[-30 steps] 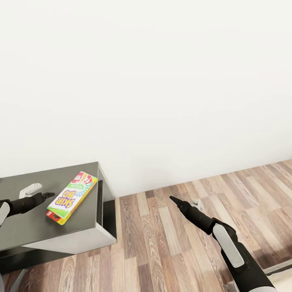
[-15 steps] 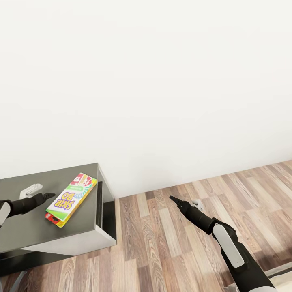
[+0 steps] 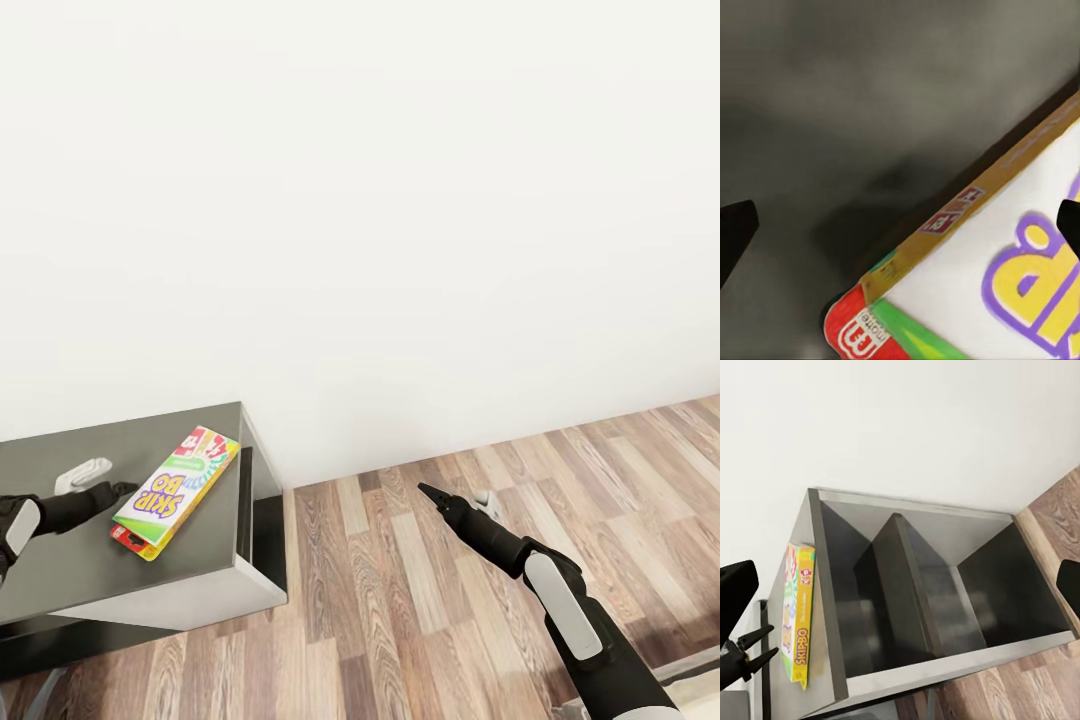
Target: Put all the toys in the child's room - the three board games (two on the bed and one on the table), the two jigsaw puzzles on the table, and the tennis ball on the table - inside the toy box on the table in the child's room.
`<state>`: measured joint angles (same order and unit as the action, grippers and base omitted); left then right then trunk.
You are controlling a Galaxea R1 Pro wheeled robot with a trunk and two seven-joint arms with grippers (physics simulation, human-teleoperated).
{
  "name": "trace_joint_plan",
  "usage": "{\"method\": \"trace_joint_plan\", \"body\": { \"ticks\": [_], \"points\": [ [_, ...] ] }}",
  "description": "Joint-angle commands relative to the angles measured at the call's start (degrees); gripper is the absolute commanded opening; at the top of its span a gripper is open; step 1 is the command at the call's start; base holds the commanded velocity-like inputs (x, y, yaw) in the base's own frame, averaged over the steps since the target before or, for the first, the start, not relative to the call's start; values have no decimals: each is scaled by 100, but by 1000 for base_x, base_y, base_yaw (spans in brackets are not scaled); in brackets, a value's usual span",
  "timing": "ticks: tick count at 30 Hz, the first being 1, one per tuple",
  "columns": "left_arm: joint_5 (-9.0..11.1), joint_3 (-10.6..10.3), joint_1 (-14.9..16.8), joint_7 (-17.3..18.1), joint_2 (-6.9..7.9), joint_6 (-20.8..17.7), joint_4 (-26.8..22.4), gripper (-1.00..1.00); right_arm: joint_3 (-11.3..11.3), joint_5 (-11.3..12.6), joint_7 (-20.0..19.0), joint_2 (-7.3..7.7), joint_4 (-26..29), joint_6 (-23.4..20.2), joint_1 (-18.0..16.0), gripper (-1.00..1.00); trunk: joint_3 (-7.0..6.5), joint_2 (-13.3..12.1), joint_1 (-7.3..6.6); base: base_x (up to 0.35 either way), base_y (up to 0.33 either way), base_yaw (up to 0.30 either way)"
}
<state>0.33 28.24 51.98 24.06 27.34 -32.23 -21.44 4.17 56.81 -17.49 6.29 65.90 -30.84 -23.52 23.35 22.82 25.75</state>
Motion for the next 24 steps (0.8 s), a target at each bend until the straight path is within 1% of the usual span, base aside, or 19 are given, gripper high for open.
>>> {"method": "trace_joint_plan", "body": {
  "ticks": [1,8,20,24],
  "points": [
    [3,40,5,-7,-6,-50,-4,100,5,23,0,4,2,-18,-3,100,11,10,3,0,0,0],
    [10,41,5,-78,-42,-47,-2,100,5,23,0,4,2,-18,-2,100,29,10,3,0,0,0],
    [23,40,5,-12,-85,-61,6,100,5,23,0,4,2,-18,-3,100,66,10,3,0,0,0],
    [26,41,5,91,-107,-65,8,100,5,23,0,4,2,-18,-2,100,78,10,3,0,0,0]
  ]
}}
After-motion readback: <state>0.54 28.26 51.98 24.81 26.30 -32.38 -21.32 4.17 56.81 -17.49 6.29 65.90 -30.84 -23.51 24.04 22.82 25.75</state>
